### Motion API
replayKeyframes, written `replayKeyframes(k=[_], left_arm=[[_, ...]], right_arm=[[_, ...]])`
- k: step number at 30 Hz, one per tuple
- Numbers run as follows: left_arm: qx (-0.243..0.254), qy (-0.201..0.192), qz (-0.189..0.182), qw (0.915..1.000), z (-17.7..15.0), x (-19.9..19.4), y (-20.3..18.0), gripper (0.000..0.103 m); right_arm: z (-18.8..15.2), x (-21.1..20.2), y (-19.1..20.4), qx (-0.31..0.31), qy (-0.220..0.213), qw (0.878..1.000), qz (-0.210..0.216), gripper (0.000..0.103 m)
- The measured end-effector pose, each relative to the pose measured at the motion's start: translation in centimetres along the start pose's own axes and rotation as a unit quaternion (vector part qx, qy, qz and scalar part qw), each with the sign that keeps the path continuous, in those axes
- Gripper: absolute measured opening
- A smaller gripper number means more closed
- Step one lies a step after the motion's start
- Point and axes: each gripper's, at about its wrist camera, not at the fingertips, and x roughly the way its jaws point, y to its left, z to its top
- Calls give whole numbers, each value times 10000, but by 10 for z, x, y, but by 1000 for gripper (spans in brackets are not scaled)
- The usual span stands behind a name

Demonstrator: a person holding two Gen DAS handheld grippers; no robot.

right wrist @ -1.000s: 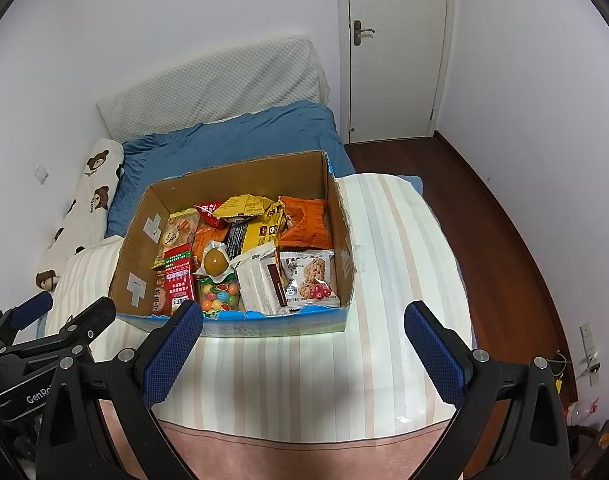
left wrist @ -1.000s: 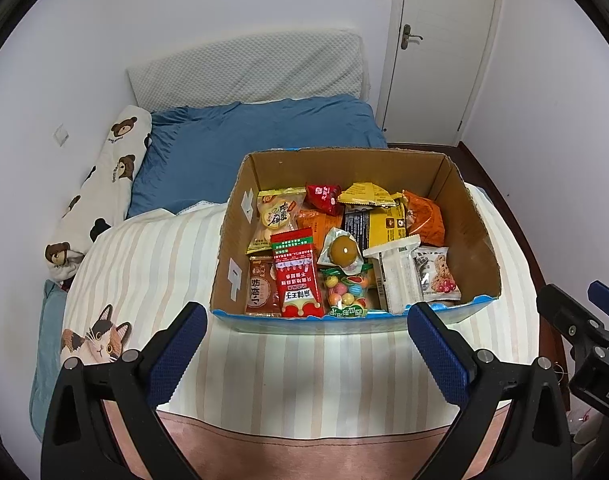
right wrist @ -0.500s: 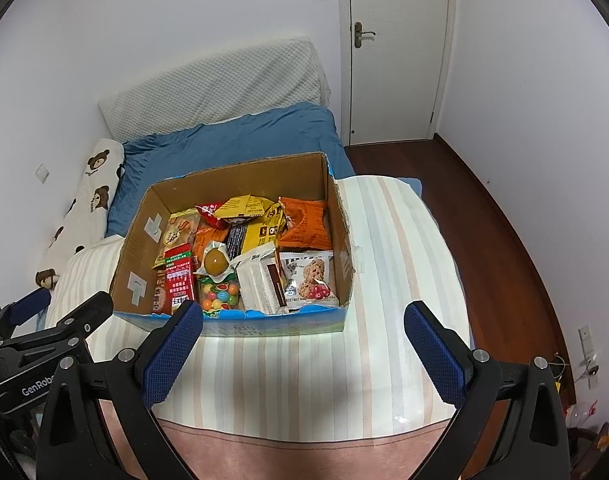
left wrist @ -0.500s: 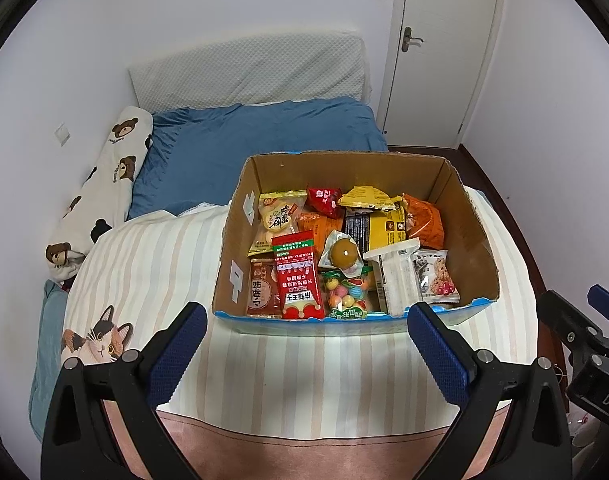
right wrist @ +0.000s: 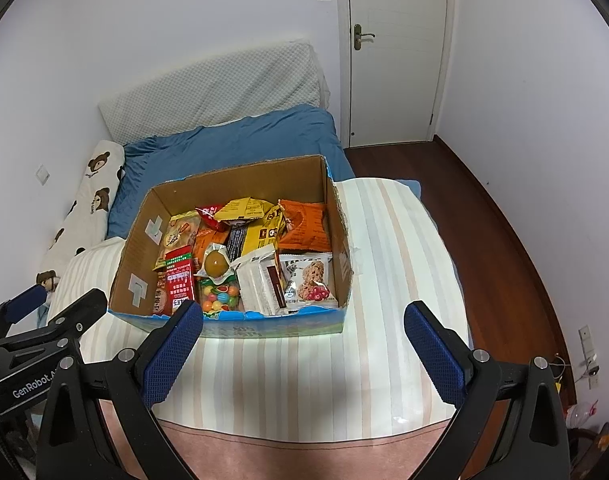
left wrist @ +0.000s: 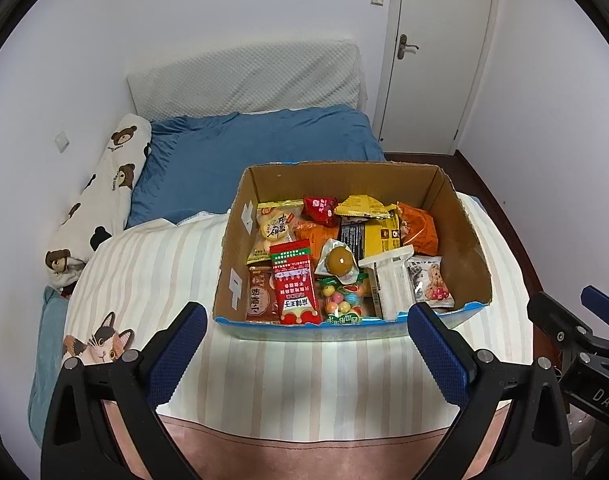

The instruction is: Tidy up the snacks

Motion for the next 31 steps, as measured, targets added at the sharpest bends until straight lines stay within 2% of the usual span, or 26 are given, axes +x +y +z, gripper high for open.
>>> replayKeyframes(k=[31], left_arm=[[53, -192, 27, 9998, -1, -10, -1, 103]], right_arm=[[3, -13, -2, -25, -99, 9999, -61, 103]])
